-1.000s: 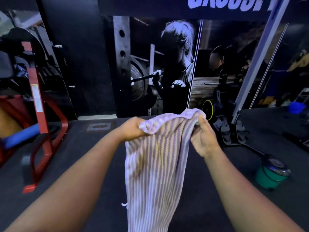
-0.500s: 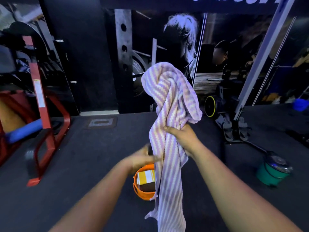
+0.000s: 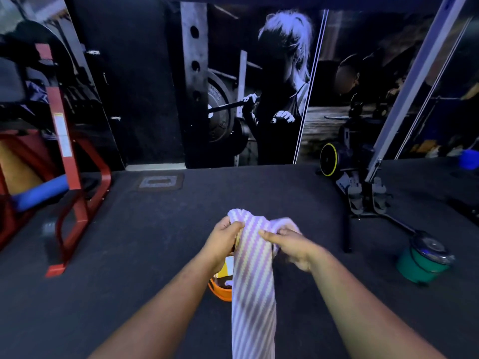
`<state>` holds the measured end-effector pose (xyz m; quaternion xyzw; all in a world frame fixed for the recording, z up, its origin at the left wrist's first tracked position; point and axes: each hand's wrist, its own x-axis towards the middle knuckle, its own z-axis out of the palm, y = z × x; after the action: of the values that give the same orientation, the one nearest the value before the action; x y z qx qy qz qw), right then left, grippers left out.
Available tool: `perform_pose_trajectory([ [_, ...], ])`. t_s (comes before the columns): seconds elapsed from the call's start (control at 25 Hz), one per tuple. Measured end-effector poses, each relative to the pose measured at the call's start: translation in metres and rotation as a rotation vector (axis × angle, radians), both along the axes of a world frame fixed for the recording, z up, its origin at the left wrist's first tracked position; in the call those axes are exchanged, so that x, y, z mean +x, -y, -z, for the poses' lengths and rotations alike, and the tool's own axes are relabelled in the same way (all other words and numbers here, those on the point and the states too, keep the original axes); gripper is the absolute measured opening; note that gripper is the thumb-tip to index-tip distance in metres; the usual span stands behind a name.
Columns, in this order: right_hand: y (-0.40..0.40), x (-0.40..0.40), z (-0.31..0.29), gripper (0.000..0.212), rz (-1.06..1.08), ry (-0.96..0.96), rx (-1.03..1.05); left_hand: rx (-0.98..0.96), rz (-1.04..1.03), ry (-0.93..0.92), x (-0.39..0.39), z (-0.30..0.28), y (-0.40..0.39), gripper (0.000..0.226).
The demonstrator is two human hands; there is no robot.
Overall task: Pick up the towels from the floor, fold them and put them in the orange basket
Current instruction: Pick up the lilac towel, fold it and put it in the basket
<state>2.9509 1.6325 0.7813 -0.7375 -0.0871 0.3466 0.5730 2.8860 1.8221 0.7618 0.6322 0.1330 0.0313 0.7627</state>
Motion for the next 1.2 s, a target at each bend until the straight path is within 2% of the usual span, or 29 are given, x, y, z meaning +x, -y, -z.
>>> perform_pose_trajectory([
  [0.08, 0.004, 0.002, 0.014, 0.04, 0.127, -0.007, 0.09, 0.066, 0.038, 0.041, -0.001, 0.003, -0.002, 0.033],
  [0.12, 0.007, 0.008, 0.016, 0.042, 0.192, 0.005, 0.096, 0.071, 0.022, 0.054, -0.002, 0.008, -0.004, 0.031],
  [0.24, 0.013, 0.015, 0.02, 0.061, 0.236, 0.16, -0.031, -0.018, -0.063, -0.027, -0.007, 0.011, -0.013, 0.029],
  [0.28, 0.015, 0.017, 0.019, 0.058, 0.278, 0.189, -0.041, -0.05, -0.08, -0.074, -0.01, 0.008, -0.019, 0.033],
  [0.32, 0.019, 0.019, 0.015, 0.05, 0.353, 0.156, 0.036, -0.067, -0.087, -0.112, -0.011, 0.007, -0.026, 0.036],
  [0.4, 0.032, 0.029, 0.007, 0.043, 0.535, 0.002, 0.361, -0.067, -0.09, -0.136, -0.013, 0.002, -0.041, 0.029],
  [0.44, 0.042, 0.033, 0.005, 0.046, 0.522, -0.081, 0.509, -0.07, -0.093, -0.129, -0.013, -0.004, -0.046, 0.024],
  [0.48, 0.049, 0.034, 0.004, 0.051, 0.414, -0.112, 0.544, -0.101, -0.098, -0.107, -0.013, -0.01, -0.05, 0.021],
  [0.56, 0.055, 0.025, 0.007, 0.046, 0.12, -0.099, 0.319, -0.254, -0.101, -0.02, -0.007, -0.025, -0.059, 0.022],
  [0.6, 0.056, 0.022, 0.011, 0.039, 0.031, -0.043, 0.187, -0.299, -0.101, 0.04, -0.005, -0.031, -0.064, 0.024],
  [0.64, 0.054, 0.022, 0.012, 0.034, 0.037, 0.009, 0.154, -0.285, -0.092, 0.089, -0.004, -0.034, -0.069, 0.025],
  [0.68, 0.052, 0.023, 0.009, 0.03, 0.116, 0.027, 0.214, -0.163, -0.073, 0.087, -0.004, -0.035, -0.074, 0.027],
  [0.8, 0.046, 0.035, -0.01, 0.019, 0.353, 0.054, 0.39, 0.471, 0.063, -0.085, -0.008, -0.025, -0.091, 0.015],
  [0.84, 0.044, 0.041, -0.015, 0.015, 0.398, 0.076, 0.384, 0.545, 0.041, -0.118, -0.007, -0.027, -0.099, 0.01],
  [0.88, 0.043, 0.046, -0.019, 0.013, 0.418, 0.089, 0.403, 0.54, -0.02, -0.107, -0.004, -0.034, -0.106, 0.011],
  [1.0, 0.047, 0.05, -0.026, 0.023, 0.362, 0.048, 0.64, 0.002, -0.213, 0.048, 0.007, -0.052, -0.109, 0.019],
  [1.04, 0.05, 0.049, -0.023, 0.029, 0.29, 0.054, 0.589, -0.053, -0.217, 0.001, 0.006, -0.046, -0.103, 0.028],
  [1.12, 0.05, 0.047, -0.006, 0.031, 0.08, 0.155, 0.216, 0.122, -0.183, -0.152, 0.002, -0.019, -0.087, 0.05],
  [1.16, 0.05, 0.045, 0.003, 0.032, 0.027, 0.21, 0.08, 0.203, -0.202, -0.176, -0.002, -0.011, -0.083, 0.057],
  [1.2, 0.048, 0.046, 0.009, 0.036, 0.064, 0.243, 0.051, 0.189, -0.221, -0.211, -0.004, -0.012, -0.083, 0.06],
])
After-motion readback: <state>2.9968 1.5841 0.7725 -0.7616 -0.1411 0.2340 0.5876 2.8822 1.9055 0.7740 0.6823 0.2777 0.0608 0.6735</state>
